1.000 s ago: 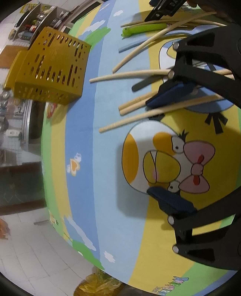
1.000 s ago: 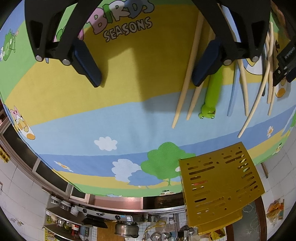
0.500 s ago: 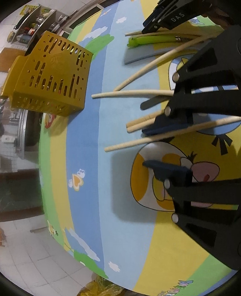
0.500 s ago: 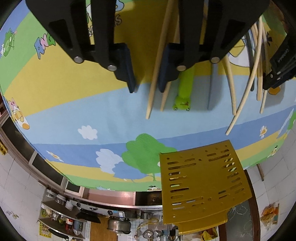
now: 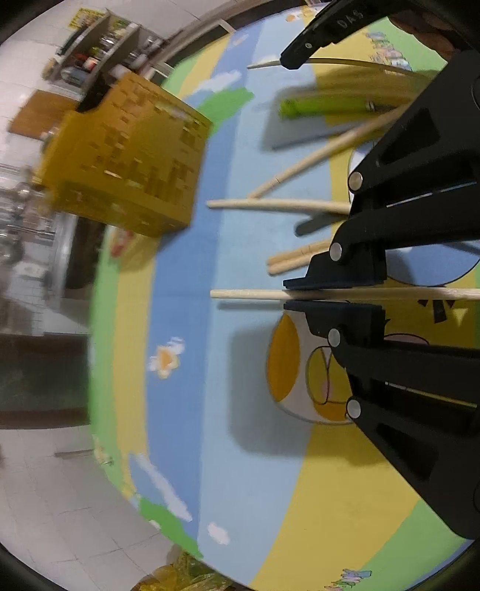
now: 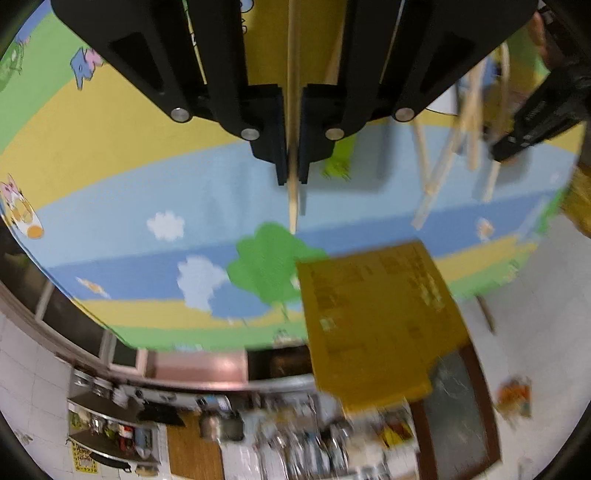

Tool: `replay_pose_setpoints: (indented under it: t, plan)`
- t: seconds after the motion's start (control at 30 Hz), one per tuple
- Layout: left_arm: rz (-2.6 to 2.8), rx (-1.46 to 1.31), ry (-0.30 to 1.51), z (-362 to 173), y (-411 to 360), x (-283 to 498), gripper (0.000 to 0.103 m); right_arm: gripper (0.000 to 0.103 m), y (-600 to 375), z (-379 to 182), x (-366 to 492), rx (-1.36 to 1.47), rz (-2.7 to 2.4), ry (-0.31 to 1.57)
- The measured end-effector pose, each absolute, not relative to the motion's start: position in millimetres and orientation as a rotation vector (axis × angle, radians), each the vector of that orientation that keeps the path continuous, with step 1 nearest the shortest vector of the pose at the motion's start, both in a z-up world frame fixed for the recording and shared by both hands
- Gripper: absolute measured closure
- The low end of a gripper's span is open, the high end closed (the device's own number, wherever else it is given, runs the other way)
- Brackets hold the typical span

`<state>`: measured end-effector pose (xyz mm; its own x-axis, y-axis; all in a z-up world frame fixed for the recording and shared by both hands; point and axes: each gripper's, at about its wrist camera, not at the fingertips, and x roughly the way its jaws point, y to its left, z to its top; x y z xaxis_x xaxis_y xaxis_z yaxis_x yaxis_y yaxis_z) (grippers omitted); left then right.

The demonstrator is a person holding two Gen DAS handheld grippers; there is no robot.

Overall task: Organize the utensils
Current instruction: 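Close the left tool on one chopstick while the right tool grasps another, then lift both held chopsticks up over the yellow utensil holder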

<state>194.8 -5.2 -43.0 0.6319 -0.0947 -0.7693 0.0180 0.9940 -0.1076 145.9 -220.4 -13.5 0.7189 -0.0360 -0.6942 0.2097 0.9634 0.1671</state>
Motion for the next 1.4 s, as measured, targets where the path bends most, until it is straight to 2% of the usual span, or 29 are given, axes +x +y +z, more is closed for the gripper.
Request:
replay_pose_setpoints:
  t: [0.27,0.47,0.97,1.23,1.4]
  plan:
    - [-0.105,-0.109,0.591,14,-7,145,0.099,0.097,-219,32,107,0.201,-0.075,0.491]
    - [-0.133,-0.114,0.46,27,-6,115,0.098,0.097,-210,47,77,0.155,-0.046,0.357]
    - [-0.144,-0.135,0.442,24,8,108,0.099,0.097,-212,44,67,0.159,-0.02,0.336]
    - [-0.2,-0.119,0.322,66,-6,115,0.099,0.097,-227,71,81,0.176,-0.017,0.292]
    - [-0.224,-0.081,0.165,117,-22,135,0.099,0.097,-234,115,107,0.146,-0.007,0.188]
